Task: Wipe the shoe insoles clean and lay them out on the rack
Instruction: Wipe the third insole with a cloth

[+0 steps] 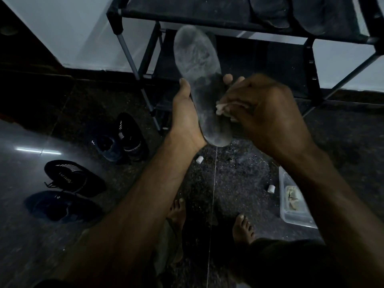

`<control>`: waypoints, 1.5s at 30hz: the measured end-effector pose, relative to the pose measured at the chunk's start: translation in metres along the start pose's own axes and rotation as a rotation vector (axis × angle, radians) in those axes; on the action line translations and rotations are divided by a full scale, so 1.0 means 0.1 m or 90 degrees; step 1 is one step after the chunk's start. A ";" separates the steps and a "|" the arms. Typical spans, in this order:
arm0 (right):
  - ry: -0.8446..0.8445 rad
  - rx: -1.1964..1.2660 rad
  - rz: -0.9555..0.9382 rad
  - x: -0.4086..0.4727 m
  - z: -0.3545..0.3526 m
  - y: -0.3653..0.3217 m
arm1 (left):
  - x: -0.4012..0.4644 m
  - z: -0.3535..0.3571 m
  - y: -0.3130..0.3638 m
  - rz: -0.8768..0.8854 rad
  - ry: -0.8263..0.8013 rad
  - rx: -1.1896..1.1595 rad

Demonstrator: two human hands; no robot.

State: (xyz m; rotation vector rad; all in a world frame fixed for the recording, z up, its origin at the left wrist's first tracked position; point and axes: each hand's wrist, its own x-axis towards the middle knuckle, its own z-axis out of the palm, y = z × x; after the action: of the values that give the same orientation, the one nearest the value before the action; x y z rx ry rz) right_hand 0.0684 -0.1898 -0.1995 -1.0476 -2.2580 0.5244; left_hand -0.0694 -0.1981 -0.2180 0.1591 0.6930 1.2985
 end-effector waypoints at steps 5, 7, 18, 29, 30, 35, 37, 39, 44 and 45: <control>-0.233 0.035 -0.082 0.01 -0.09 -0.07 | -0.03 -0.05 0.05 0.029 0.050 -0.026; -0.262 0.037 -0.093 0.01 -0.11 -0.10 | -0.06 -0.03 0.03 0.015 0.043 0.006; -0.133 -0.051 0.029 0.03 -0.05 -0.07 | -0.01 0.00 -0.09 -0.001 0.043 -0.008; -0.034 -0.113 0.003 0.01 0.11 -0.24 | 0.01 -0.07 -0.12 -0.005 0.057 0.022; -0.090 -0.104 0.010 0.02 0.09 -0.28 | 0.00 -0.07 -0.11 -0.017 0.047 0.008; -0.300 0.025 -0.029 0.03 -0.08 -0.36 | 0.00 -0.13 -0.07 -0.007 0.013 -0.012; -0.234 0.014 0.000 0.03 -0.03 -0.29 | 0.01 -0.11 -0.08 -0.019 0.030 -0.016; -0.120 -0.035 0.041 0.05 0.06 -0.20 | 0.02 -0.09 -0.14 -0.016 0.038 0.018; 0.025 -0.025 0.106 0.05 0.12 -0.02 | 0.04 -0.06 -0.25 -0.003 0.029 0.085; 0.038 0.019 0.125 0.05 0.10 -0.01 | 0.06 -0.08 -0.24 0.001 0.021 0.080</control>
State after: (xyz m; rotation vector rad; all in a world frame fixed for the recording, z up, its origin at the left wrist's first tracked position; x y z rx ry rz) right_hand 0.0583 -0.1874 -0.2046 -1.2600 -2.1013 0.5973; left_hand -0.0534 -0.2020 -0.2384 0.2403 0.8030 1.2628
